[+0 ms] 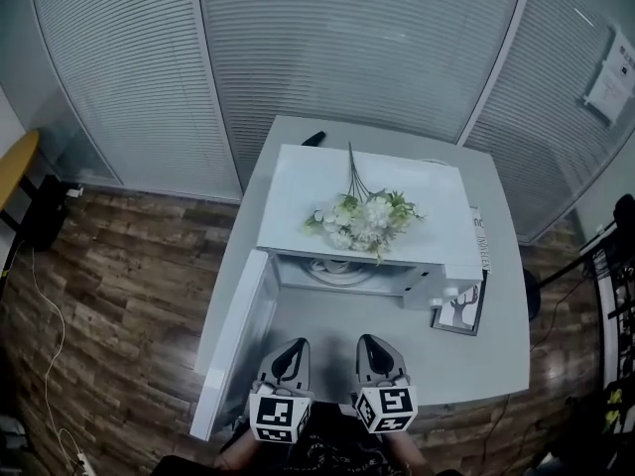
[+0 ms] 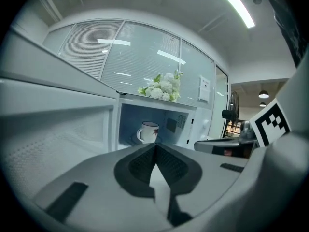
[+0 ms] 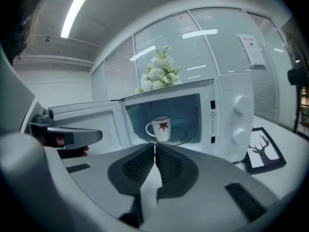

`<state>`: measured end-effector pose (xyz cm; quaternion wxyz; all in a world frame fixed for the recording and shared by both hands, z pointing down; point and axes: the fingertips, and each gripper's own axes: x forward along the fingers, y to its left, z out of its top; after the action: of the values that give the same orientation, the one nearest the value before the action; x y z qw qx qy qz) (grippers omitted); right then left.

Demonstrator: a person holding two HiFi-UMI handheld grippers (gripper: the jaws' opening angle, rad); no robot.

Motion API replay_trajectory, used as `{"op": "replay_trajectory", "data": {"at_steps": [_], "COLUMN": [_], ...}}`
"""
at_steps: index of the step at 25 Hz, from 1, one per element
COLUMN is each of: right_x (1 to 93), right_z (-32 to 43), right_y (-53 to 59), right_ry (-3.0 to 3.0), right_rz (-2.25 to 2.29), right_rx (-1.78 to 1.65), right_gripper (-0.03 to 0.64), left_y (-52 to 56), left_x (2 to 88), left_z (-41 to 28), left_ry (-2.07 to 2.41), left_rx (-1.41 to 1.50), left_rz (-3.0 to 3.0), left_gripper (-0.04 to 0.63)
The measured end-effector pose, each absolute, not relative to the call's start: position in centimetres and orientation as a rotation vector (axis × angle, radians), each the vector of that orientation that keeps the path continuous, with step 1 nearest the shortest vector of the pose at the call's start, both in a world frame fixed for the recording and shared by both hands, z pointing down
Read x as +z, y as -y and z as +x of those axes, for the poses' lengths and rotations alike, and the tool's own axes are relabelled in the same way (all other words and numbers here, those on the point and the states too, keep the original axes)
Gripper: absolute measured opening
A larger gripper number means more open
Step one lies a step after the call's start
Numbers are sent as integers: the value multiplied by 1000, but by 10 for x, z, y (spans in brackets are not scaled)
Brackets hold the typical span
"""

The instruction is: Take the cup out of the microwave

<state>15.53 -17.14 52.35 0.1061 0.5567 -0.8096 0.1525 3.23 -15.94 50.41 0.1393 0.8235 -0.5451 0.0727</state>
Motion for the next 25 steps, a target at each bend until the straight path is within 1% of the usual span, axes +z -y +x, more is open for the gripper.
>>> {"op": "replay_trajectory", "data": {"at_steps": [6, 8, 10, 14, 20, 25], "right_x": [530, 531, 529, 523, 524, 530], "right_z": [143, 139, 138, 135, 130, 128], "right_y": [189, 196, 204, 221, 249, 269], "right_ry": [2459, 2475, 2486, 2503, 2524, 2506], "right_rz": [1477, 1445, 1432, 1420, 1379, 1384], "right_rx": [540, 546, 537, 523, 527, 533], "right_gripper": [14, 81, 102, 170, 247, 281], "left_y": [169, 172, 174, 174, 176, 175], "left_x": [502, 500, 498, 497, 498, 499], "left_z": [27, 27, 28, 27, 22, 20], "left_ry": [1633, 1644, 1652, 1669, 1688, 1695], "left_rx": [199, 207, 213, 231, 239, 246], "left_rz": [2347, 2356, 2360, 2360, 2339, 2332], "left_gripper": [6, 6, 6, 6, 6, 6]}}
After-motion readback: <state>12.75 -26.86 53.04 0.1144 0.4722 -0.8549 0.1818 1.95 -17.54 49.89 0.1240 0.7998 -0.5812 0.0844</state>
